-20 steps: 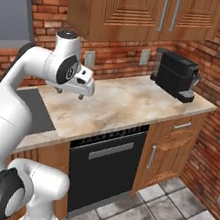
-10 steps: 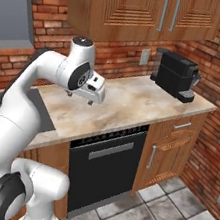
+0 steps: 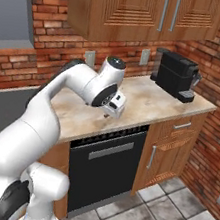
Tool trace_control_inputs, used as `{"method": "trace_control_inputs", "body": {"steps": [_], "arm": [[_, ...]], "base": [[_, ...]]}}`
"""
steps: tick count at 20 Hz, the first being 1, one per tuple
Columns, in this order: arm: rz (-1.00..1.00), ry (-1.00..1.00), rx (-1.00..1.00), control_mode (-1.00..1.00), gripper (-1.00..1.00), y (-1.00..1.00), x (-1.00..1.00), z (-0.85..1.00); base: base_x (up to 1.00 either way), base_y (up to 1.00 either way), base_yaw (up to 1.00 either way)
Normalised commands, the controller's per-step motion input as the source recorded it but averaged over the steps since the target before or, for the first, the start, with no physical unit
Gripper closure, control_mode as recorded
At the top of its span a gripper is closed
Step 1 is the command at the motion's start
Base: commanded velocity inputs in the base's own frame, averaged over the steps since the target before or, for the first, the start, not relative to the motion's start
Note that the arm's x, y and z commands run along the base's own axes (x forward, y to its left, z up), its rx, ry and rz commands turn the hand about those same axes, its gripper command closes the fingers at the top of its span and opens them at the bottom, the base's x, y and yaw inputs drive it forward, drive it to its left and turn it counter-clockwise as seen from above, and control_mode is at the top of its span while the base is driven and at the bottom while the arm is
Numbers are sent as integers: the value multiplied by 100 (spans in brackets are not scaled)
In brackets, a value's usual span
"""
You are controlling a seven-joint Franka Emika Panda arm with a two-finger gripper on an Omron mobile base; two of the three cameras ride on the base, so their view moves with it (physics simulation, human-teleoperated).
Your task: Open the dishwasher door and pull out the top rack.
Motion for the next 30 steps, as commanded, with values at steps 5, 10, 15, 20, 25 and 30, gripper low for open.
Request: {"method": "trace_control_inputs", "body": {"steps": [5, 10, 15, 20, 25, 30], "arm": [[-6, 0, 21, -100, -100, -58, 0, -39], [-10, 0, 21, -100, -100, -40, 0, -47], [-11, 0, 20, -100, -100, -29, 1, -44], [-9, 0, 21, -100, -100, -26, 0, -47], [-8, 0, 19, -100, -100, -11, 1, -51], [-9, 0, 9, -100, -100, 0, 6, -39]], "base": [[0, 0, 0], [0, 0, 0], [0, 0, 0], [0, 0, 0], [0, 0, 0], [0, 0, 0]]}}
